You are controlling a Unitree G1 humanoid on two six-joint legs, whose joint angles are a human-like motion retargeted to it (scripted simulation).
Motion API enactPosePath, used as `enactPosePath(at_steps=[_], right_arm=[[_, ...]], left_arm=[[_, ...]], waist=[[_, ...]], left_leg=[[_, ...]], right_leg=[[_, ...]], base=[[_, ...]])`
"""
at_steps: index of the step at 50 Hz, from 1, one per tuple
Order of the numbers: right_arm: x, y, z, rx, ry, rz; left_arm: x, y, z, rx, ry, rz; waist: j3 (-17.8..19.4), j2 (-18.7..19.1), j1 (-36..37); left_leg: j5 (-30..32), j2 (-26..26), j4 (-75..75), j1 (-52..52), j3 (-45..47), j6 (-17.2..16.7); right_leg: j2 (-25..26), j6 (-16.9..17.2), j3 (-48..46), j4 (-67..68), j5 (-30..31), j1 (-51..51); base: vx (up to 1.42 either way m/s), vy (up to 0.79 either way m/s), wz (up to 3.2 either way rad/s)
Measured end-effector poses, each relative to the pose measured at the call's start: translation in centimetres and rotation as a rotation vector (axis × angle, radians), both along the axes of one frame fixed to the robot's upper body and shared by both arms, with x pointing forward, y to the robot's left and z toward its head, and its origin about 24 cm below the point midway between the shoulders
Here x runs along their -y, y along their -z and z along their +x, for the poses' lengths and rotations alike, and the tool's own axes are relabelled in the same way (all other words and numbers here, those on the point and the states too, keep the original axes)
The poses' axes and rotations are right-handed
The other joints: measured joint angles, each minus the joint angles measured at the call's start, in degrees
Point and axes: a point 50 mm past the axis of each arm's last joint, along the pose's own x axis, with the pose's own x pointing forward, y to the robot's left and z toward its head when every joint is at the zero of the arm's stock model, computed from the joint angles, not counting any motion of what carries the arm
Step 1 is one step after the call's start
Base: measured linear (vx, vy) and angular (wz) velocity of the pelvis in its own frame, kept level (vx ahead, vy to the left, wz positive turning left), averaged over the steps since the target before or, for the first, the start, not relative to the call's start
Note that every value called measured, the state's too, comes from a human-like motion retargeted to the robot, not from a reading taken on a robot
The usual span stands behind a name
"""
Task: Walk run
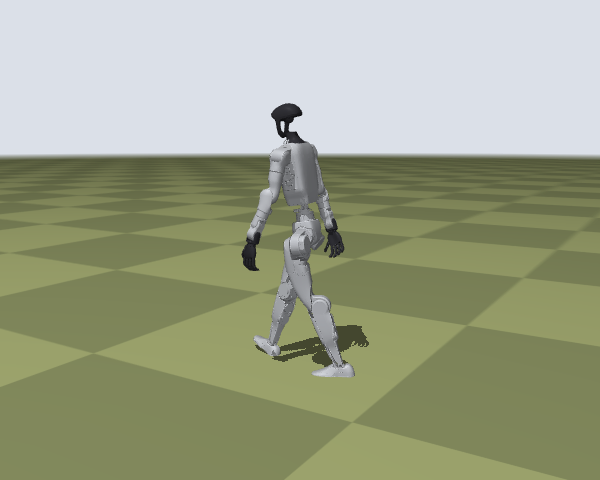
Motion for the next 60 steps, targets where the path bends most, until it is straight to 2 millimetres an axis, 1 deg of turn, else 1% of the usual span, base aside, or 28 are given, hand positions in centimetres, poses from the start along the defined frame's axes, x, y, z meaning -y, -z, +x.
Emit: enactPosePath(at_steps=[3,4,5,8,10,12,13,15,18,20,22,25,27,30,33,36,38,40,42,43,45,47,49,51,53,55,57,60], right_arm=[[0.3,0.0,0.2,-0.006,0.0,-0.006],[0.5,0.1,0.5,0.001,-0.001,-0.02],[0.7,0.1,0.8,0.011,-0.002,-0.037],[1.2,0.2,1.7,0.044,0.015,-0.063],[1.4,0.4,2.8,0.075,0.034,-0.078],[1.6,0.5,4.0,0.118,0.033,-0.081],[1.9,0.5,5.2,0.154,0.025,-0.084],[2.6,0.5,7.4,0.212,-0.01,-0.107],[3.7,0.2,10.6,0.293,-0.072,-0.161],[4.7,-0.3,13.4,0.37,-0.133,-0.201],[5.3,-0.7,15.5,0.437,-0.172,-0.218],[5.5,-1.6,18.7,0.537,-0.191,-0.23],[5.4,-2.3,20.7,0.608,-0.177,-0.227],[4.9,-2.9,22.4,0.678,-0.141,-0.202],[4.3,-2.7,22.1,0.666,-0.127,-0.18],[4.1,-1.8,19.7,0.593,-0.155,-0.156],[3.7,-1.0,17.2,0.527,-0.18,-0.155],[3.2,-0.2,14.0,0.44,-0.181,-0.171],[3.2,0.2,11.9,0.376,-0.168,-0.185],[3.2,0.3,11.0,0.342,-0.17,-0.191],[3.2,0.4,9.4,0.288,-0.182,-0.199],[3.1,0.5,8.0,0.245,-0.173,-0.205],[3.0,0.5,6.5,0.207,-0.138,-0.202],[2.7,0.5,4.8,0.166,-0.086,-0.189],[2.4,0.5,3.5,0.13,-0.04,-0.174],[1.9,0.4,2.2,0.088,0.012,-0.16],[1.3,0.3,1.2,0.049,0.055,-0.14],[0.7,0.2,0.7,0.034,0.084,-0.094]], left_arm=[[0.3,0.2,-0.4,0.04,0.029,0.021],[0.4,0.6,-1.3,0.03,0.029,0.019],[0.5,1.1,-2.5,0.013,0.028,0.014],[1.0,2.6,-7.0,-0.116,0.003,-0.009],[2.1,3.7,-11.3,-0.269,-0.032,-0.037],[2.6,4.0,-14.0,-0.38,-0.049,-0.056],[2.8,4.1,-15.6,-0.454,-0.058,-0.072],[3.2,4.0,-17.9,-0.554,-0.076,-0.093],[4.1,4.0,-20.1,-0.632,-0.101,-0.123],[5.0,3.9,-22.1,-0.681,-0.127,-0.157],[5.5,3.7,-23.5,-0.72,-0.142,-0.178],[5.8,3.4,-24.7,-0.768,-0.154,-0.192],[6.0,3.3,-24.9,-0.786,-0.153,-0.188],[5.8,3.3,-24.6,-0.792,-0.143,-0.18],[5.6,3.5,-23.6,-0.772,-0.126,-0.174],[5.5,3.6,-23.1,-0.751,-0.125,-0.164],[5.4,3.7,-22.4,-0.727,-0.139,-0.159],[5.3,3.9,-21.3,-0.69,-0.145,-0.148],[5.0,4.1,-19.6,-0.623,-0.132,-0.135],[4.8,4.3,-17.9,-0.549,-0.137,-0.123],[4.6,4.4,-15.4,-0.435,-0.171,-0.091],[4.3,4.3,-12.9,-0.339,-0.205,-0.06],[3.9,4.0,-10.4,-0.257,-0.205,-0.055],[3.6,3.4,-7.5,-0.182,-0.175,-0.07],[3.3,2.8,-5.4,-0.145,-0.133,-0.091],[2.9,2.0,-3.2,-0.117,-0.076,-0.108],[2.2,1.1,-1.3,-0.081,-0.023,-0.094],[1.5,0.1,0.7,-0.016,0.03,-0.039]], waist=[[-1.0,-0.1,1.5],[-1.6,0.1,1.2],[-2.3,0.5,0.4],[-3.2,1.2,-2.1],[-3.6,-1.7,-0.8],[-2.9,-4.4,1.2],[-2.3,-6.1,2.1],[-0.9,-7.8,3.8],[0.0,-6.1,6.2],[0.4,-3.8,8.8],[0.6,-2.3,10.3],[1.6,0.3,12.8],[2.4,0.5,15.0],[2.6,0.0,18.1],[1.7,0.1,18.8],[0.5,0.4,20.2],[-0.1,0.4,19.8],[-1.3,2.0,18.5],[-1.4,4.2,18.2],[-0.8,5.6,17.9],[-0.2,7.0,16.3],[0.2,6.6,13.6],[0.0,6.1,11.5],[-0.4,5.5,9.2],[-0.8,4.7,7.1],[-0.7,3.4,4.7],[-0.3,2.5,2.9],[-0.8,2.2,1.8]], left_leg=[[-0.6,-0.7,1.5,2.1,-0.5,-1.8],[0.8,-0.7,2.6,2.8,-0.7,-2.7],[3.0,-0.7,4.0,3.7,-1.2,-3.8],[15.1,2.3,9.6,4.8,2.9,-5.1],[27.5,2.3,19.0,3.4,8.1,-2.3],[30.7,2.0,29.7,0.1,10.7,0.3],[28.1,3.1,37.7,-3.2,11.7,1.6],[22.3,6.8,47.2,-8.4,15.8,4.2],[15.9,8.8,49.6,-17.1,14.2,3.1],[12.5,7.9,44.4,-24.2,11.8,1.2],[9.5,7.7,36.9,-28.2,12.6,2.3],[9.5,6.5,24.2,-32.8,10.6,3.1],[8.3,4.7,16.7,-35.9,7.6,3.0],[8.1,2.8,8.9,-39.5,5.1,2.9],[10.2,2.3,11.7,-40.2,3.4,5.2],[14.1,4.4,15.8,-38.7,6.0,6.1],[13.4,5.8,19.5,-37.7,5.4,6.5],[9.2,6.7,20.8,-33.8,1.7,7.3],[7.4,9.2,19.3,-29.6,3.3,7.5],[6.2,10.9,18.7,-27.1,3.6,6.9],[4.7,11.9,16.6,-22.8,4.3,5.9],[5.1,9.6,12.2,-18.9,4.6,5.7],[5.5,7.4,8.7,-16.1,4.3,5.5],[5.2,5.3,6.2,-13.7,3.3,4.8],[4.5,3.7,4.9,-11.8,2.3,4.0],[3.3,1.5,3.8,-9.0,1.1,3.5],[2.1,0.1,2.6,-5.5,0.3,2.6],[0.6,0.3,1.5,-1.7,1.0,0.8]], right_leg=[[0.7,-4.3,-3.5,3.2,1.6,0.4],[0.6,-5.6,-4.9,4.3,3.5,1.2],[0.3,-6.7,-6.4,5.3,6.0,2.1],[0.4,-7.7,3.3,11.0,3.2,2.4],[-1.2,-7.6,6.2,10.0,-0.8,7.7],[-4.3,-7.2,2.2,8.3,-2.2,12.7],[-6.3,-6.4,0.1,7.6,-3.5,15.7],[-5.9,-5.5,2.4,5.9,-5.2,19.8],[-2.5,-5.0,-2.3,0.7,-5.1,25.6],[1.9,-4.7,-2.8,-3.3,-5.3,29.7],[4.3,-3.9,-2.9,-5.3,-6.2,33.0],[8.2,-3.1,-2.5,-7.4,-7.7,37.6],[9.0,-1.9,-2.6,-8.3,-8.9,40.7],[9.0,0.4,-2.4,-8.1,-10.6,44.3],[8.9,4.0,-1.9,-6.3,-9.1,46.7],[8.7,7.3,0.7,-3.4,-2.1,49.1],[8.2,7.8,2.7,0.8,8.1,49.0],[8.0,5.6,1.7,9.6,21.0,46.9],[7.4,2.9,-1.6,19.2,25.1,44.3],[5.9,0.4,-3.2,26.6,23.6,41.7],[3.2,-1.6,-3.6,36.9,17.9,35.3],[0.0,-1.4,-3.8,43.3,13.6,27.7],[-1.3,-1.1,-4.7,43.0,10.8,21.9],[-2.1,-1.1,-6.3,37.8,7.7,16.2],[-2.4,-1.3,-7.0,30.4,5.4,12.0],[-1.9,-1.8,-5.8,18.9,3.1,7.8],[-0.8,-2.0,-4.3,7.8,1.6,4.9],[1.4,-1.5,-0.3,-1.1,-0.8,0.1]], base=[[0.93,-0.24,-0.29],[1.15,-0.26,-0.05],[1.21,-0.25,0.37],[1.01,-0.2,0.68],[1.12,-0.28,0.09],[0.99,-0.32,-0.1],[0.87,-0.29,0.23],[0.71,-0.23,0.3],[0.75,-0.18,-0.06],[0.75,-0.15,-0.5],[0.57,-0.08,-0.3],[0.84,-0.09,-0.4],[0.69,-0.08,-0.58],[0.83,-0.05,-0.53],[1.04,0.03,-0.26],[1.0,0.06,-0.54],[0.97,0.01,-0.31],[1.31,0.04,-0.03],[1.05,0.05,-0.35],[0.98,0.04,-0.73],[0.78,0.03,-0.53],[0.47,0.03,0.08],[0.76,0.01,0.34],[0.86,-0.02,0.57],[0.63,-0.07,0.71],[0.71,-0.12,0.82],[0.86,-0.16,0.68],[0.95,-0.23,0.39]])
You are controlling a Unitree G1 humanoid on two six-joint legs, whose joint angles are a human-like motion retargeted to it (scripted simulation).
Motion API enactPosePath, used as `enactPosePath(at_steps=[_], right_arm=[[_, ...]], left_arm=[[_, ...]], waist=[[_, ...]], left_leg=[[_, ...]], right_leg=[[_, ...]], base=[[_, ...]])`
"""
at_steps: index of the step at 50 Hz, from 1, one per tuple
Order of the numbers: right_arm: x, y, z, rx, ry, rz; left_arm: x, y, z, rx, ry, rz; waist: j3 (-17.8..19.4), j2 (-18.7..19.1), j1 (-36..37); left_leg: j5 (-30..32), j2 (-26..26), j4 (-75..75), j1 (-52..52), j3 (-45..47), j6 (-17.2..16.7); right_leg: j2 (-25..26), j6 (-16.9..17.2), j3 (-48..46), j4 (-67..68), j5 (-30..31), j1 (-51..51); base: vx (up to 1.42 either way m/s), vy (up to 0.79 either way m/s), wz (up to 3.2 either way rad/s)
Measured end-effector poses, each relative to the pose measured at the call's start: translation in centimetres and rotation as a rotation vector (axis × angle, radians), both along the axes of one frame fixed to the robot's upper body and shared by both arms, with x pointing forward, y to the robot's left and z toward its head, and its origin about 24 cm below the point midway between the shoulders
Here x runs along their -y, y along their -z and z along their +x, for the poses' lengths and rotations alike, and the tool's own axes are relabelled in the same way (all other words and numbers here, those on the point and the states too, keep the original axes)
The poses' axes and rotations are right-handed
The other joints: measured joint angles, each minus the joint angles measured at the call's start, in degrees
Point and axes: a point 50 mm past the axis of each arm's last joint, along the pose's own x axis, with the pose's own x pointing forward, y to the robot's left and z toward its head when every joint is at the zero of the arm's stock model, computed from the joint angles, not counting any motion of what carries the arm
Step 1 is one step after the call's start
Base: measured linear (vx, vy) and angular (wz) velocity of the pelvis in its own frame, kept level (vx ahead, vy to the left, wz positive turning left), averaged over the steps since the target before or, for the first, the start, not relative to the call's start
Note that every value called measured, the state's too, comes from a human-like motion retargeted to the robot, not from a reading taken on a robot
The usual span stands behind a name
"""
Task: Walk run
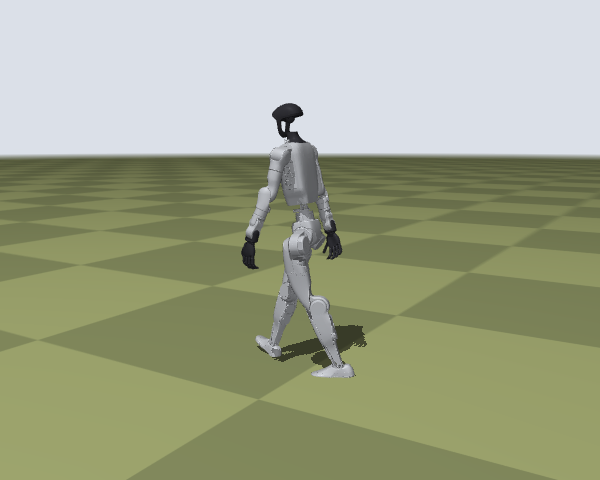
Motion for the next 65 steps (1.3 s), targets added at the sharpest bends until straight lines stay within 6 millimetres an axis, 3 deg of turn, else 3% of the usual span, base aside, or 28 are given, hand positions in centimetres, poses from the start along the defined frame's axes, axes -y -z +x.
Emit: enactPosePath(at_steps=[2,5,8,10,12,13,15,17,20,25,30,33,35,38,41,43,47,50,55,60,62,65], right_arm=[[0.1,0.0,0.1,0.008,0.001,0.013],[0.5,0.1,1.2,0.028,-0.005,-0.013],[0.8,0.1,1.3,0.034,-0.005,-0.025],[0.5,0.1,1.1,0.021,0.028,-0.012],[0.6,0.1,1.7,0.036,0.047,0.004],[0.8,0.2,2.1,0.049,0.045,0.005],[1.3,0.3,4.0,0.096,0.023,-0.013],[2.1,0.3,6.4,0.157,-0.021,-0.048],[2.7,0.1,9.6,0.245,-0.092,-0.074],[3.9,-1.0,15.4,0.406,-0.223,-0.101],[4.9,-2.3,19.4,0.517,-0.268,-0.151],[4.8,-2.6,20.2,0.541,-0.279,-0.149],[4.8,-2.4,19.7,0.532,-0.291,-0.14],[4.8,-1.4,16.3,0.447,-0.322,-0.12],[3.9,-0.4,12.4,0.347,-0.341,-0.129],[3.6,0.0,9.5,0.268,-0.324,-0.14],[3.1,0.2,6.8,0.18,-0.303,-0.167],[2.5,0.3,5.4,0.146,-0.254,-0.147],[1.5,0.2,2.3,0.055,-0.156,-0.065],[0.7,0.1,1.3,0.006,-0.129,-0.023],[0.6,0.1,1.0,0.006,-0.116,-0.008],[0.8,0.0,0.8,-0.001,-0.094,-0.005]], left_arm=[[0.0,-0.3,0.6,0.047,0.024,0.031],[0.4,0.0,0.3,0.108,0.034,0.041],[0.4,1.6,-3.6,-0.007,0.007,0.004],[1.4,2.9,-7.4,-0.146,0.004,-0.035],[2.4,3.8,-11.0,-0.269,-0.012,-0.056],[2.5,3.9,-12.1,-0.31,-0.028,-0.053],[2.3,4.1,-15.1,-0.423,-0.066,-0.034],[2.2,4.1,-17.3,-0.5,-0.046,-0.021],[2.3,4.0,-19.4,-0.561,0.013,-0.012],[2.3,3.5,-24.0,-0.688,0.039,-0.004],[2.9,2.8,-26.1,-0.818,-0.014,-0.023],[3.0,2.8,-25.8,-0.834,-0.032,-0.049],[3.0,2.9,-25.4,-0.825,-0.031,-0.053],[3.0,3.0,-25.0,-0.808,-0.018,-0.041],[3.2,3.2,-24.3,-0.785,-0.033,-0.053],[2.9,3.4,-23.2,-0.755,-0.018,-0.059],[1.0,3.6,-18.7,-0.612,0.03,-0.001],[-0.8,3.2,-14.4,-0.479,0.057,0.105],[-2.0,1.5,-6.0,-0.233,0.062,0.147],[-2.2,-0.9,0.4,0.017,0.062,0.098],[-1.9,-1.4,1.7,0.09,0.076,0.098],[-1.3,-1.1,1.5,0.121,0.088,0.104]], waist=[[-0.5,0.2,-0.4],[-2.1,0.7,-1.4],[-3.4,0.1,-5.2],[-4.2,-1.3,-5.5],[-3.8,-4.8,-1.3],[-3.4,-6.3,0.0],[-2.0,-8.8,2.0],[-0.7,-9.5,3.5],[0.1,-7.3,5.6],[1.2,-4.2,11.3],[2.8,-2.1,16.3],[2.7,-2.6,17.4],[2.1,-3.1,18.2],[0.7,-3.5,20.6],[-1.1,-1.9,18.5],[-2.1,1.5,17.2],[-1.3,5.1,13.2],[-0.3,4.1,9.7],[-0.5,1.6,3.9],[-0.1,-0.4,-0.8],[-1.0,0.0,-1.2],[-2.1,-0.4,-0.8]], left_leg=[[-0.5,0.1,0.7,1.4,-1.5,-1.5],[2.6,-0.3,3.0,2.6,-3.2,-4.6],[14.2,0.1,7.1,5.1,-1.7,-7.5],[26.5,2.2,13.4,5.8,4.2,-5.9],[34.7,0.4,24.3,3.5,7.9,-2.1],[35.0,0.2,28.1,2.5,9.5,-0.9],[28.6,2.6,38.7,-1.8,13.6,2.2],[24.4,5.4,43.4,-6.9,16.2,4.7],[19.2,7.9,44.7,-15.0,13.8,3.0],[12.5,7.0,28.7,-26.7,12.9,2.8],[14.9,2.1,10.2,-35.4,0.9,0.4],[15.7,0.6,6.0,-37.8,-0.9,1.4],[16.1,0.9,8.0,-37.8,0.8,3.6],[17.2,2.8,12.8,-35.2,4.2,6.1],[11.1,5.8,17.0,-31.7,2.6,6.3],[8.6,8.5,15.3,-26.5,1.5,5.9],[5.0,11.0,12.5,-18.7,2.0,4.6],[4.7,7.6,7.9,-14.1,2.0,4.8],[2.2,2.0,3.6,-8.2,-0.8,4.5],[-0.8,-1.5,1.3,-1.0,-4.1,3.2],[-0.7,-0.9,1.6,1.0,-4.6,1.7],[2.7,-1.1,3.6,3.7,-5.1,-1.0]], right_leg=[[-0.1,-0.4,-2.0,-0.5,-0.7,-1.3],[-0.8,-4.6,-3.0,6.0,-0.3,-2.4],[-2.3,-5.4,0.3,9.4,4.8,-0.6],[-4.3,-5.5,5.5,12.7,2.3,1.8],[-6.5,-4.6,6.6,11.9,-0.7,7.2],[-8.3,-4.2,4.9,11.6,-1.5,9.3],[-10.3,-3.4,2.2,9.8,-3.1,14.7],[-8.8,-2.6,3.4,7.0,-4.1,19.4],[-4.9,-2.3,-2.3,1.1,-3.7,26.0],[3.2,-1.0,-2.3,-5.7,-5.6,35.0],[7.6,1.4,-1.0,-7.6,-9.0,42.3],[7.3,3.9,-0.3,-6.6,-9.6,44.5],[6.7,6.0,0.7,-5.2,-8.2,45.9],[6.7,9.5,5.4,-1.2,2.0,47.7],[6.2,9.0,5.1,9.0,19.5,45.6],[6.5,6.5,1.9,20.2,26.8,42.7],[1.1,0.4,-3.6,40.2,17.6,32.6],[-2.7,1.0,-4.2,46.4,12.8,22.4],[-4.4,0.4,-5.5,29.3,4.7,8.4],[-1.6,-0.5,0.8,3.2,1.9,0.3],[-0.3,-0.3,4.6,-0.3,0.7,-2.2],[-1.7,-3.8,0.0,3.6,3.0,-1.7]], base=[[0.76,-0.2,0.26],[0.88,-0.2,0.24],[1.17,-0.27,0.73],[1.22,-0.29,0.59],[1.13,-0.31,-0.45],[0.94,-0.27,-0.55],[0.96,-0.26,-0.26],[0.75,-0.16,-0.09],[0.79,-0.15,-0.27],[0.74,-0.16,-0.57],[0.8,-0.09,-0.54],[0.75,-0.06,-0.23],[0.91,-0.01,-0.33],[1.17,0.07,-0.68],[1.16,0.11,-0.38],[1.06,0.1,-0.43],[0.92,0.04,-0.38],[0.74,-0.01,0.31],[0.74,-0.06,0.7],[0.74,-0.15,0.67],[0.85,-0.17,0.29],[1.19,-0.25,0.04]])
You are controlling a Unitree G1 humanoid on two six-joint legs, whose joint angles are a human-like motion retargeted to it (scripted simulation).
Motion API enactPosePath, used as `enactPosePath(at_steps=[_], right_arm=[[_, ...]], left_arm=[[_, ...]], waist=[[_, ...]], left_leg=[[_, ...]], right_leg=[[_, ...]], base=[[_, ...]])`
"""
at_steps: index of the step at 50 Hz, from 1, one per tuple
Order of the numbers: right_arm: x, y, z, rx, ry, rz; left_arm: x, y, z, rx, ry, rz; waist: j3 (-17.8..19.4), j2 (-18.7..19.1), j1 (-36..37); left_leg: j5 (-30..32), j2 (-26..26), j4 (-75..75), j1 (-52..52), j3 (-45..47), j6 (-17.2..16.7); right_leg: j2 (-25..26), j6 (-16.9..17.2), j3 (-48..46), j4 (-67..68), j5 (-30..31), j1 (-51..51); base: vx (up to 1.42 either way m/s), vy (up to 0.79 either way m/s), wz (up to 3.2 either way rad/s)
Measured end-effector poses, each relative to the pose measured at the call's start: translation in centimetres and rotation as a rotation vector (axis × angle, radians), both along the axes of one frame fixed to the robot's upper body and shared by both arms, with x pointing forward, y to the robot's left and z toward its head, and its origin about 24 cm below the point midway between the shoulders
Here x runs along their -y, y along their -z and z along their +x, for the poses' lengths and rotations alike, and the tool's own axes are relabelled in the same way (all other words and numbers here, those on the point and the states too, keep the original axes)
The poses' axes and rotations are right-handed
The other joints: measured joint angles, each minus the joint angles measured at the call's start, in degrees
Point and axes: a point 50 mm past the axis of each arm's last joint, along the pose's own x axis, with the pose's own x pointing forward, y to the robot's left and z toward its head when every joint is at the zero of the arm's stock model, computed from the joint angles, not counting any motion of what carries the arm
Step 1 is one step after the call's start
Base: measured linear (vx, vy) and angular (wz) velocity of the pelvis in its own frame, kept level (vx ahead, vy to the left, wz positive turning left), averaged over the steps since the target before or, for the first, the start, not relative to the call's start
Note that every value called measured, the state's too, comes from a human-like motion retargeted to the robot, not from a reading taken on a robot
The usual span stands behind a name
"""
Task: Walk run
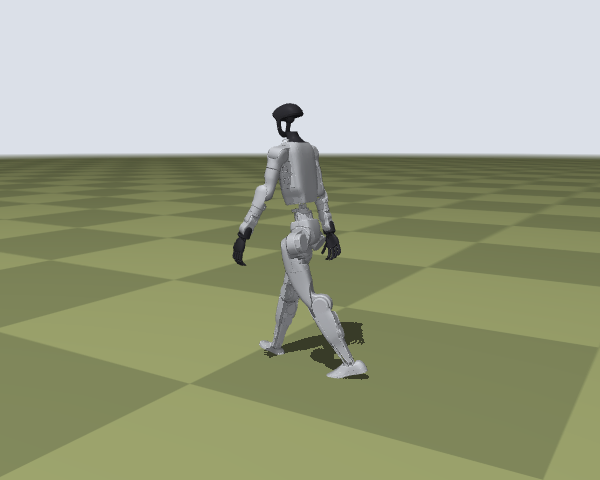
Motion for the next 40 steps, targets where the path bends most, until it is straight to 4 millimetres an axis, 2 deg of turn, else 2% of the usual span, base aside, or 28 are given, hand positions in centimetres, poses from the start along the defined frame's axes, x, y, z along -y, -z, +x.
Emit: enactPosePath(at_steps=[2,3,5,7,8,10,12,14,15,18,20,22,25,27,28,30,32,33,35,37,40], right_arm=[[0.0,0.0,-0.2,-0.011,0.004,-0.004],[0.0,0.0,0.0,-0.012,0.01,-0.003],[-0.2,0.0,0.5,-0.009,0.018,0.002],[0.0,0.1,1.4,0.029,-0.005,0.008],[0.2,0.2,2.2,0.058,-0.02,0.007],[0.6,0.3,3.8,0.104,-0.05,-0.014],[1.0,0.3,6.4,0.166,-0.094,-0.068],[1.4,0.1,9.0,0.243,-0.139,-0.119],[1.5,0.0,9.9,0.274,-0.154,-0.132],[1.8,-0.5,13.1,0.39,-0.192,-0.119],[1.9,-0.9,14.8,0.44,-0.202,-0.104],[2.1,-1.5,16.7,0.488,-0.212,-0.097],[2.7,-2.0,18.2,0.527,-0.222,-0.101],[3.0,-2.2,18.5,0.531,-0.245,-0.097],[3.0,-2.1,18.2,0.521,-0.26,-0.095],[3.2,-1.8,17.1,0.492,-0.28,-0.091],[3.2,-1.1,14.5,0.433,-0.298,-0.082],[3.0,-0.8,13.5,0.411,-0.301,-0.08],[2.4,-0.2,10.8,0.351,-0.299,-0.085],[2.1,0.1,8.0,0.271,-0.269,-0.092],[2.4,0.2,5.9,0.201,-0.253,-0.095]], left_arm=[[0.2,1.1,-2.1,-0.066,-0.004,-0.004],[0.4,1.7,-3.4,-0.116,-0.005,-0.01],[1.4,3.2,-6.9,-0.233,-0.012,-0.027],[2.2,4.2,-10.2,-0.346,-0.028,-0.035],[2.3,4.5,-11.8,-0.406,-0.037,-0.029],[2.4,4.8,-13.9,-0.482,-0.055,-0.021],[2.9,5.0,-15.8,-0.538,-0.078,-0.031],[3.4,5.2,-17.8,-0.583,-0.119,-0.056],[3.7,5.2,-18.7,-0.604,-0.139,-0.066],[4.2,5.0,-22.4,-0.7,-0.217,-0.089],[4.4,4.8,-23.8,-0.746,-0.243,-0.094],[4.5,4.5,-25.2,-0.814,-0.252,-0.089],[4.3,4.3,-25.7,-0.868,-0.225,-0.088],[3.7,4.0,-25.8,-0.91,-0.208,-0.095],[3.3,3.9,-25.5,-0.925,-0.196,-0.094],[2.9,3.9,-24.8,-0.923,-0.169,-0.08],[2.6,4.1,-23.6,-0.878,-0.126,-0.05],[2.6,4.2,-23.1,-0.858,-0.116,-0.043],[2.8,4.4,-21.9,-0.807,-0.103,-0.037],[2.7,4.7,-19.6,-0.728,-0.086,-0.046],[2.2,4.6,-15.4,-0.595,-0.075,-0.05]], waist=[[-0.3,-1.0,-0.2],[-0.2,-1.4,-0.6],[0.0,-3.2,-0.7],[0.4,-7.4,1.8],[0.8,-9.3,2.9],[1.7,-11.9,4.6],[3.0,-11.7,5.8],[2.9,-8.3,6.6],[2.7,-7.4,7.2],[2.5,-5.4,10.0],[3.3,-4.0,11.7],[4.3,-3.0,14.8],[4.9,-3.4,17.3],[4.8,-3.3,17.9],[4.4,-3.2,17.9],[3.6,-2.7,18.3],[2.8,-2.4,20.2],[2.5,-2.6,20.2],[1.4,-1.4,18.9],[1.0,2.6,17.0],[1.6,6.1,15.6]], left_leg=[[7.7,-1.0,2.3,2.6,0.7,-2.1],[13.7,-1.1,4.3,3.5,2.5,-2.2],[27.1,0.7,11.5,3.8,10.9,0.9],[33.6,0.1,20.8,2.8,19.7,5.3],[32.5,0.3,25.9,1.1,21.1,6.1],[25.6,2.0,33.7,-2.3,24.8,7.8],[20.2,5.6,39.5,-9.6,24.5,7.6],[16.0,8.3,42.0,-19.0,19.5,4.8],[14.5,8.7,41.3,-21.9,18.6,3.9],[10.0,9.4,30.2,-29.6,20.1,4.5],[9.0,9.0,22.1,-32.4,20.2,4.1],[8.5,7.2,12.2,-36.6,14.7,1.9],[7.8,5.3,5.1,-40.9,9.5,2.5],[7.8,4.9,5.2,-42.2,9.2,3.0],[8.5,4.8,7.6,-42.8,8.4,4.6],[9.6,5.1,10.1,-42.2,10.3,6.4],[12.6,7.2,11.3,-39.6,10.1,5.4],[11.7,7.5,12.4,-38.8,10.3,5.8],[8.5,8.9,13.7,-35.8,9.6,6.6],[5.8,11.7,12.1,-30.2,8.0,6.3],[2.9,14.3,10.1,-24.0,8.8,5.0]], right_leg=[[-1.0,-1.2,-0.9,3.3,3.6,1.6],[-0.9,-1.3,4.2,6.0,3.3,1.6],[-2.4,-0.8,11.8,8.5,0.2,4.6],[-5.0,-0.8,12.7,7.7,-3.0,9.6],[-7.9,-0.6,9.2,7.2,-4.4,12.7],[-10.7,0.2,6.8,6.2,-6.1,17.0],[-8.1,0.4,7.5,3.4,-7.3,21.9],[-2.9,0.1,2.4,-2.2,-7.0,27.8],[-1.2,0.0,0.8,-4.2,-7.1,29.7],[4.1,0.6,1.4,-8.2,-8.5,35.4],[6.8,1.1,1.8,-9.9,-9.3,38.6],[8.9,2.5,1.7,-11.3,-10.7,42.6],[8.6,4.3,2.2,-11.0,-12.2,45.1],[9.1,6.1,3.2,-10.1,-12.4,46.9],[9.2,7.5,2.8,-9.6,-11.7,47.9],[9.5,9.7,2.7,-8.6,-9.0,49.5],[8.8,12.0,3.8,-5.5,-0.4,51.0],[8.2,12.3,4.5,-3.7,4.2,50.8],[7.8,10.6,4.3,2.6,16.6,49.5],[7.4,7.3,-0.9,15.5,23.9,46.6],[4.0,3.0,-3.5,31.8,17.0,39.0]], base=[[1.16,-0.2,-0.03],[1.02,-0.13,0.14],[1.09,-0.14,-0.01],[1.12,-0.25,-0.58],[0.94,-0.25,-0.25],[0.87,-0.24,0.15],[0.88,-0.22,0.5],[0.87,-0.19,0.25],[0.8,-0.17,-0.2],[0.83,-0.15,-0.37],[0.85,-0.1,-0.51],[0.68,-0.05,-0.74],[0.69,-0.04,-0.38],[0.82,-0.04,-0.14],[0.91,-0.01,-0.01],[1.3,0.08,-0.23],[1.17,0.1,-0.69],[1.02,0.1,-0.47],[1.13,0.13,-0.26],[0.98,0.13,-0.33],[0.93,0.15,-0.51]])
